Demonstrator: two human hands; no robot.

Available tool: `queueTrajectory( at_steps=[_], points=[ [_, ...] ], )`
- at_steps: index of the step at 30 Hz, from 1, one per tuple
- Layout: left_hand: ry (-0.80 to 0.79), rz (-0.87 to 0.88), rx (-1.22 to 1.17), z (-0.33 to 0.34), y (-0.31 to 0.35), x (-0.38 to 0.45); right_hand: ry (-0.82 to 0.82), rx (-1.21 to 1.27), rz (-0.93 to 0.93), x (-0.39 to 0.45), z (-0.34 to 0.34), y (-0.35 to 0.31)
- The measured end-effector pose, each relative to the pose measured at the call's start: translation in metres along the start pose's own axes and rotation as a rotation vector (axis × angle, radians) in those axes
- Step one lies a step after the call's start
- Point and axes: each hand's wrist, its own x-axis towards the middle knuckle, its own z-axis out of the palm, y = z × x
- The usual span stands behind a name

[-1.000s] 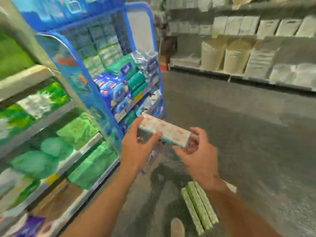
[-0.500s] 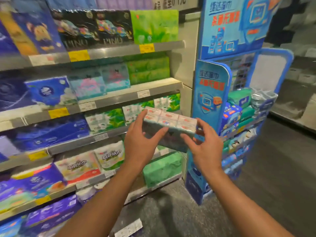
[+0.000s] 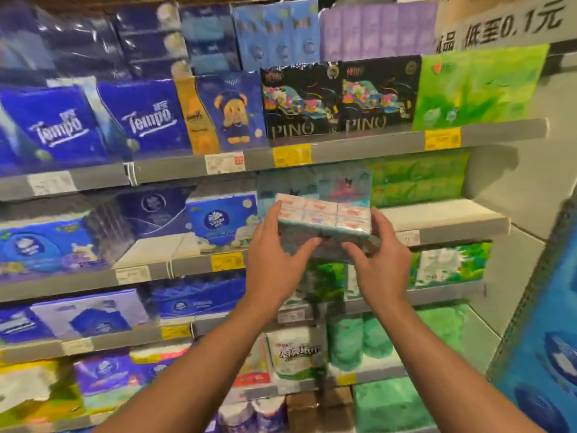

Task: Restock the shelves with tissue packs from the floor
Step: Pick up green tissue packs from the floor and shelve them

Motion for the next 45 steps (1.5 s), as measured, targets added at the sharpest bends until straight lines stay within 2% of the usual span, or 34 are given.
queueTrajectory(
  at_steps=[7, 12, 17, 20, 24, 30, 34, 41, 45],
  points=[
    [0.07, -0.077, 0.146, 0.048, -0.034, 0.073, -0.088, 0.046, -0.047, 0.088, 0.072, 0.06],
    [0.149, -0.128, 0.194, 0.072, -0.046, 0.114, -0.224, -0.004, -0.068, 0.135, 0.112, 0.087],
    [0.196, -0.109, 0.384, 0.088, -0.071, 0.112, -0.321, -0.033, -0.12, 0.136, 0.132, 0.105],
    [0.215, -0.089, 0.463, 0.09, -0.078, 0.107, -0.372, 0.071, -0.066, 0.131, 0.138, 0.108],
    [0.22, -0.032, 0.484, 0.092, -0.082, 0.105, -0.351, 0.007, -0.085, 0.122, 0.143, 0.105],
    [0.074, -0.082, 0.497, 0.086, -0.07, 0.098, -0.456, -0.168, -0.053, 0.122, 0.136, 0.088],
    [-0.052, 0.054, 0.438, 0.086, -0.049, 0.073, -0.49, -0.348, 0.043, 0.095, 0.098, 0.079],
    [-0.438, 0.234, 0.258, 0.108, 0.008, -0.03, -0.325, -0.433, 0.257, -0.036, -0.043, 0.094],
    [-0.683, 0.284, 0.107, 0.14, 0.064, -0.12, -0.206, -0.493, 0.493, -0.128, -0.156, 0.095]
  ],
)
